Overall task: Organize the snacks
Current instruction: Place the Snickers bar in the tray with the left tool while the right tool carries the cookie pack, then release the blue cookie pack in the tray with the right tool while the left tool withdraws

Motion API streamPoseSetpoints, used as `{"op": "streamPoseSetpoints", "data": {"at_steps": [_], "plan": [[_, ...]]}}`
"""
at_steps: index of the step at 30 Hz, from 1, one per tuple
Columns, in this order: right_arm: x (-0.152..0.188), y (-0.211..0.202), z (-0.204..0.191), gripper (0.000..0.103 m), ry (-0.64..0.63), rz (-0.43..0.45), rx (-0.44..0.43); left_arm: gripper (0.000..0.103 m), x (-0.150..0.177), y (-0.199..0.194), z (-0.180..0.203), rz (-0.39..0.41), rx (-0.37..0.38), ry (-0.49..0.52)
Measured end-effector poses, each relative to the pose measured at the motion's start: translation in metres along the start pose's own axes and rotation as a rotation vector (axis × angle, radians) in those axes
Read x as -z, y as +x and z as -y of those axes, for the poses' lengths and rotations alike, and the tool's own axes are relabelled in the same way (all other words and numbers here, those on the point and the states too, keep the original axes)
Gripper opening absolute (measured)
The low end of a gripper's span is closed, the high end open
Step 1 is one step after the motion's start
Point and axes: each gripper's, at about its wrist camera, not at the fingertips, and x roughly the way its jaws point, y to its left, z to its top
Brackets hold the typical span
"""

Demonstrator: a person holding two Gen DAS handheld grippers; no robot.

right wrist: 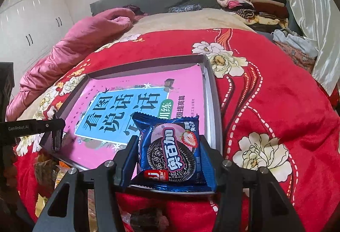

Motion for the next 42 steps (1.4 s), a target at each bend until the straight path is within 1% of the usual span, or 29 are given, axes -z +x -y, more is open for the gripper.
{"op": "streamPoseSetpoints", "data": {"at_steps": [7, 20, 26, 32, 34, 36, 42], "plan": [[0.000, 0.000, 0.001, 0.055, 0.012, -0.005, -0.010, 0.029, 0.001, 0.003, -0.003, -0.010, 0.001, -0.009], [-0.001, -0.004, 0.006, 0.055, 0.037, -0.002, -0.035, 0.032, 0.002, 0.000, -0.002, -0.009, -0.015, 0.017], [-0.001, -0.007, 0.006, 0.055, 0.041, 0.005, -0.040, 0.042, 0.003, -0.006, -0.003, 0.003, -0.006, 0.018], [-0.003, -0.011, 0.007, 0.055, 0.044, 0.021, -0.052, 0.053, 0.006, -0.018, 0.000, 0.032, 0.011, 0.032], [-0.003, -0.014, 0.007, 0.057, 0.044, 0.035, -0.062, 0.055, 0.007, -0.023, 0.001, 0.047, 0.022, 0.041], [-0.004, -0.018, 0.007, 0.059, 0.045, 0.049, -0.071, 0.061, 0.008, -0.028, 0.002, 0.062, 0.030, 0.049], [-0.006, -0.023, 0.003, 0.062, 0.032, 0.072, -0.082, 0.069, 0.013, -0.041, 0.003, 0.085, 0.044, 0.065]]}}
